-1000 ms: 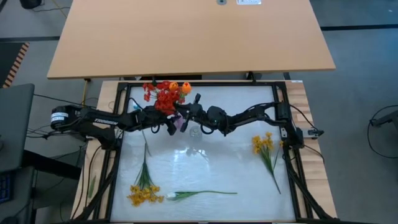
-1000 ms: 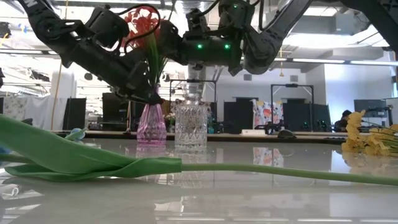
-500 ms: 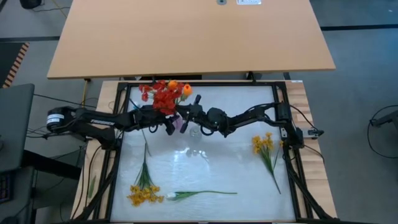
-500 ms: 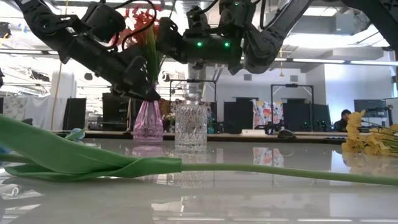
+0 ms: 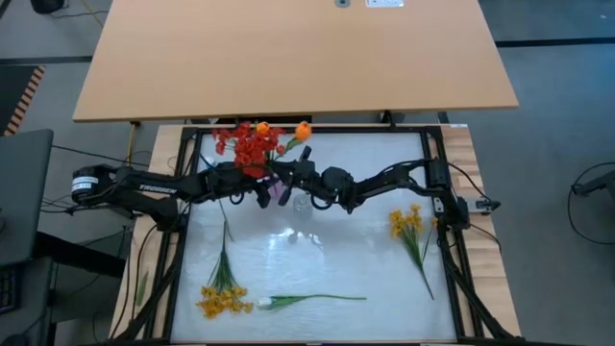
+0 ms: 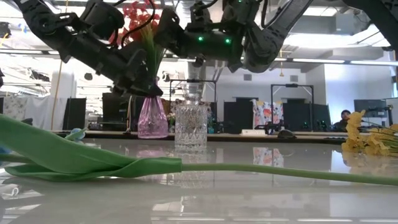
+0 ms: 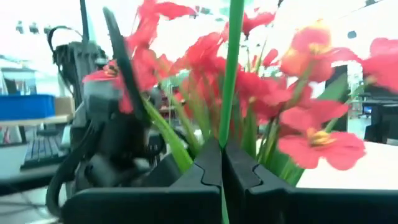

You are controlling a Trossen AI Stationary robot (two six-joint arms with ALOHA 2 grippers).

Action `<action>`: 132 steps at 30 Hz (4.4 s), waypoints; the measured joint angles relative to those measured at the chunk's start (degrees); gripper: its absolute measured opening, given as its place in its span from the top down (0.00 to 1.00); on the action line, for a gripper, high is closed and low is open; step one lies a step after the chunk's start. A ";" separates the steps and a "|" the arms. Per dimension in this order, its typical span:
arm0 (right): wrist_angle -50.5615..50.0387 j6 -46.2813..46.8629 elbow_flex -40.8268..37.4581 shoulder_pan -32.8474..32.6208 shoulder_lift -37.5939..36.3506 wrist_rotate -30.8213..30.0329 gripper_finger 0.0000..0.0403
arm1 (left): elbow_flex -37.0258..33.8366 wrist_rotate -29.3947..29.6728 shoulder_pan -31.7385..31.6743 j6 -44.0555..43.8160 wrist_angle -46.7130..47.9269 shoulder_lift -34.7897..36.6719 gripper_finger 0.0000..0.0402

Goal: Sort flowers into vase by color
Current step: Put the orange tulip into the violet vase

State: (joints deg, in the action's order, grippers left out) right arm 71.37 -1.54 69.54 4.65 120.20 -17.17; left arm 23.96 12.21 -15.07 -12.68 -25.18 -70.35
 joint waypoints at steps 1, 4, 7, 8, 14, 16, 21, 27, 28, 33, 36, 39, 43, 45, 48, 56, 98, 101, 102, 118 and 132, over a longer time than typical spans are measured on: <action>0.33 0.00 0.00 0.02 0.00 -0.02 0.95 | 0.01 0.00 0.00 -0.05 -0.26 0.00 0.72; -0.25 -0.41 0.00 -0.14 0.00 -0.01 0.95 | 0.01 0.01 0.00 -0.05 -0.70 0.02 0.72; -1.55 -0.72 0.00 -0.20 0.00 0.00 0.95 | 0.01 0.00 0.00 -0.05 -0.65 0.52 0.72; -1.88 -1.26 0.00 -0.24 0.00 0.00 0.95 | 0.01 -0.01 0.00 -0.05 -0.66 0.83 0.72; -3.63 -3.54 0.07 -0.73 -0.11 0.09 0.95 | 0.01 1.47 -0.04 1.03 3.46 4.83 0.72; -4.95 -5.01 0.07 -1.04 -0.11 0.31 0.95 | 0.01 2.24 -0.06 1.81 5.51 6.36 0.72; -8.70 -3.70 0.07 -1.71 -0.10 -0.07 0.95 | 0.01 2.05 0.08 1.96 8.79 8.95 0.74; -12.38 -0.34 0.00 -1.51 0.17 -1.21 0.95 | 0.17 2.02 1.25 1.92 8.55 9.45 0.75; -12.47 -0.38 0.00 -1.51 0.24 -1.20 0.95 | 0.21 2.05 1.35 1.96 8.52 9.51 0.75; -11.65 -0.39 2.01 -2.04 0.17 -1.01 0.95 | 0.21 5.29 2.10 4.67 9.19 9.44 0.77; -13.06 -3.35 2.40 -2.54 -0.92 -0.98 0.95 | 0.21 6.26 2.10 6.13 10.20 9.42 0.79; -19.23 -6.16 2.40 -2.82 -5.85 -0.96 0.95 | 0.21 6.89 2.10 7.05 10.87 9.40 0.79; -22.39 -1.04 0.49 -1.36 -12.20 1.65 0.95 | 0.18 8.07 2.10 7.30 11.12 9.38 0.79; -22.34 3.14 -0.61 0.30 -13.39 3.45 0.95 | 0.18 8.17 2.08 6.63 11.12 9.38 0.79; -21.27 7.82 -0.60 1.67 -13.45 6.52 0.95 | 0.12 8.00 2.26 5.98 9.95 9.35 0.79; -16.04 5.86 -0.08 -1.06 -8.82 3.25 0.95 | 0.12 7.60 2.27 4.41 5.42 9.33 0.79; -12.86 5.84 3.82 -0.33 -4.63 -7.13 0.95 | 0.09 7.12 2.89 1.64 1.45 9.31 0.79; -13.75 6.08 3.82 -0.33 -4.63 -8.11 0.95 | 0.08 7.16 2.89 1.65 0.82 9.31 0.79; -14.32 6.08 3.82 -0.33 -4.65 -8.96 0.95 | 0.08 7.16 2.89 1.65 0.82 9.31 0.79; -34.97 10.34 6.35 -1.75 -6.79 -14.60 0.95 | -0.08 6.35 2.91 3.24 -3.07 9.29 0.79; -42.55 10.10 7.26 -1.90 -7.89 -10.23 0.88 | -0.08 6.78 2.75 7.73 -4.46 9.27 0.79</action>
State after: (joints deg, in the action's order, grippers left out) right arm 28.83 8.56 76.80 2.75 112.32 -27.40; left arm 23.88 19.00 -12.32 -4.95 -29.64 -61.08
